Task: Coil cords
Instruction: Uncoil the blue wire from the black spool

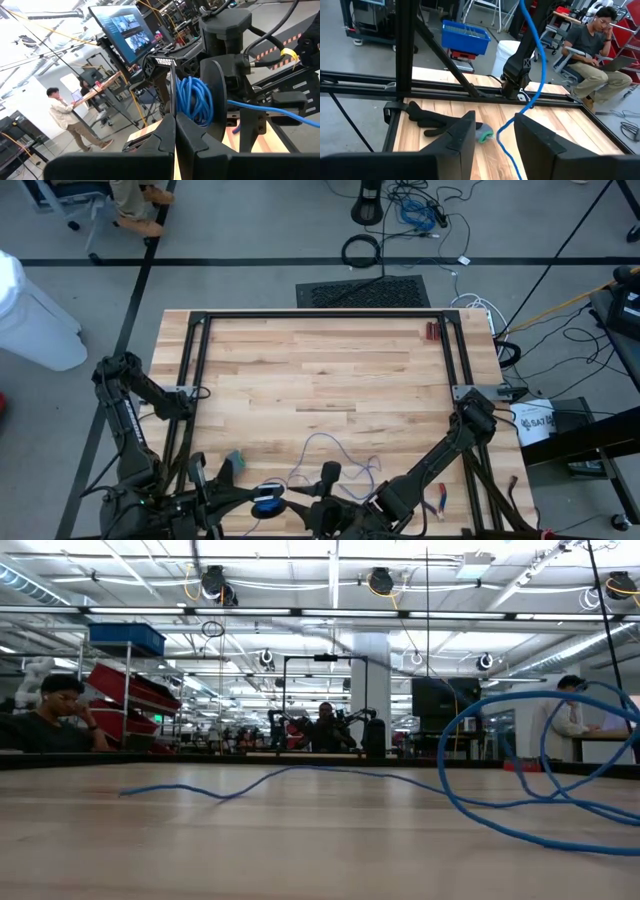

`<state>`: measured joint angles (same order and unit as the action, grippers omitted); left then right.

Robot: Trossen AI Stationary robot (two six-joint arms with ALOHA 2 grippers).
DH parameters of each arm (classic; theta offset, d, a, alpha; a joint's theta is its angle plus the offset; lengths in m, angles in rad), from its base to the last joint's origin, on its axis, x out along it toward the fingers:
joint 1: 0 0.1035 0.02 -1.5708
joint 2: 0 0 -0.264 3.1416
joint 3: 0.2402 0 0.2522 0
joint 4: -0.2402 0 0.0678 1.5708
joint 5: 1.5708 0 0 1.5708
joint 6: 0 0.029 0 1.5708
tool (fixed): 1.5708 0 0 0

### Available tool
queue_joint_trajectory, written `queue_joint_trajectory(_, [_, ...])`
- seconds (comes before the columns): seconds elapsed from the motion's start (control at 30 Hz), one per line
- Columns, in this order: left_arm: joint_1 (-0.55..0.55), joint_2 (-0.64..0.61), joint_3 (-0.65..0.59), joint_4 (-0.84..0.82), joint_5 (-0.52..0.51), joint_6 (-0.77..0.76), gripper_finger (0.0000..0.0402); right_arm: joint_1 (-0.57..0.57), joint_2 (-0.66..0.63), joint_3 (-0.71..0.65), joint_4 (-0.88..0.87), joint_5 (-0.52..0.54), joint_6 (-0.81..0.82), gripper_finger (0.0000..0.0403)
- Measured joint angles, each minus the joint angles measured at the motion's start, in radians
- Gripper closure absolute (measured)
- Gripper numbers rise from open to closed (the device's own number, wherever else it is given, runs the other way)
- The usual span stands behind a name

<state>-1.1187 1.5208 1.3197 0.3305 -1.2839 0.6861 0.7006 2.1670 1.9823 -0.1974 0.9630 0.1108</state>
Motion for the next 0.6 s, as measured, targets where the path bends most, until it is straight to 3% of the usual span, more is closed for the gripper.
queue_joint_trajectory(0.6, [0.0,0.0,0.0,0.0,0.0,0.0,0.0401,-0.01,0.0,0.0,-0.002,0.005,0.0,0.0289])
